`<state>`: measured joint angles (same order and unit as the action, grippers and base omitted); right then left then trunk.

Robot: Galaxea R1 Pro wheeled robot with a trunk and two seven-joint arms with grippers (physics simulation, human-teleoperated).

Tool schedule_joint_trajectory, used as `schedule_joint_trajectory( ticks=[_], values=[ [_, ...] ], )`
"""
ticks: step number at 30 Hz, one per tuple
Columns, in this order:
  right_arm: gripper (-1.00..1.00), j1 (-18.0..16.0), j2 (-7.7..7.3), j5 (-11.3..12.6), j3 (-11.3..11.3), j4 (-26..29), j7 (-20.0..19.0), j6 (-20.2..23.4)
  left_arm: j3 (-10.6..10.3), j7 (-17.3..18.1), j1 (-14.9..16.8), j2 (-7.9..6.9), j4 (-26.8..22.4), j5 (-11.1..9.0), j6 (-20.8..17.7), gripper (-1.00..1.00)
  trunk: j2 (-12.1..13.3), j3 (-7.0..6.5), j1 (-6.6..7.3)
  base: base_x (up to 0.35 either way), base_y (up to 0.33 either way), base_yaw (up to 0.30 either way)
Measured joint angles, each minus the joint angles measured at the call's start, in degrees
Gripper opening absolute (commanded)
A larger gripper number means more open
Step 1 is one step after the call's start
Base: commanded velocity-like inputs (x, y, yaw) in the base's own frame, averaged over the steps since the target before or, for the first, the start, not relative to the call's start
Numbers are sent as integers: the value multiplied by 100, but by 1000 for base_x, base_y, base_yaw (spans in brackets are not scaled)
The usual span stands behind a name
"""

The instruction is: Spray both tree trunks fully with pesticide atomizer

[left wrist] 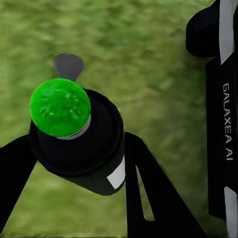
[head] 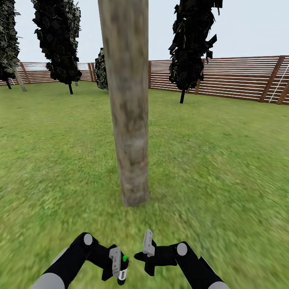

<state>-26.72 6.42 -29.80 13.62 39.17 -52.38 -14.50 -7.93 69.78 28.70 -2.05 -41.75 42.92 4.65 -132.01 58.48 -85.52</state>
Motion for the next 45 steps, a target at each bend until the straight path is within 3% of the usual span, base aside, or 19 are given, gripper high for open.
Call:
schedule_joint_trajectory(
  ticks=[5, 13, 18, 19, 23, 25, 30, 31, 34, 36, 38, 39, 42, 43, 45],
  values=[
    [-100, 0, 0, -1, 0, 3, 0, 0, 1, 9, -26, -290, 16, 36, 30, -100, 0, 0, 0, 0, 0, 0],
    [-100, 0, -8, -10, -8, -17, 0, 0, 11, 23, -97, -1184, 32, 25, 59, -100, 0, 0, 0, 0, 0, 0],
    [-100, 0, -32, -17, -12, -23, 0, 0, 18, 11, -93, -1525, 43, 29, 69, -100, 0, 0, 0, 0, 0, 0],
    [100, 0, -39, -17, -15, -23, 0, 0, 18, 10, -92, -1630, 44, 31, 70, -100, 0, 0, 0, 0, 0, 0],
    [100, 0, -55, -17, -25, -25, 4, -5, 28, 3, -92, -1754, 48, 8, 68, -100, 0, 0, 0, 0, 0, 0],
    [100, 0, -59, -17, -36, -24, 15, -2, 132, -9, -92, -1776, 48, -13, 60, -100, 0, 0, 0, 0, 0, 0],
    [100, 0, -155, -20, -154, -46, 289, -5, 1252, -215, -85, -1733, 44, -35, 58, -100, 0, 0, 0, 0, 0, 0],
    [100, 3, -248, -15, -233, -57, 511, -9, 1514, -309, -85, -1711, 47, -40, 58, -100, 0, 0, 0, 0, 0, 0],
    [100, 13, -494, -1, -469, -173, 1178, -13, 2010, -577, -85, -1611, 79, -50, 53, -100, 0, 0, 0, 0, 0, 0],
    [100, 22, -613, 8, -637, -608, 1802, -20, 2392, -892, -85, -1508, 197, -99, 47, -100, 0, 0, 0, 0, 0, 0],
    [100, 29, -671, 14, -770, -1546, 2910, -50, 2818, -1519, -85, -1320, 408, -331, 49, -100, 0, 1, 0, 0, 0, 0],
    [100, 28, -674, 28, -782, -1729, 3153, -62, 2873, -1651, -84, -1289, 447, -376, 49, -100, 0, 0, 0, 0, 0, 0],
    [100, 34, -679, 64, -824, -2667, 5086, -469, 3051, -2763, -86, -1055, 840, -617, 48, -100, 0, 1, 0, 0, 0, 0],
    [100, 35, -670, 131, -866, -2923, 5810, -799, 3066, -3303, -88, -879, 1026, -628, 42, -100, 0, 1, 0, 0, 0, 0],
    [100, 40, -652, 368, -970, -3174, 6660, -1242, 3075, -4172, -86, -605, 1248, -637, 19, -100, 0, 0, 0, 0, 0, 0]
  ],
)
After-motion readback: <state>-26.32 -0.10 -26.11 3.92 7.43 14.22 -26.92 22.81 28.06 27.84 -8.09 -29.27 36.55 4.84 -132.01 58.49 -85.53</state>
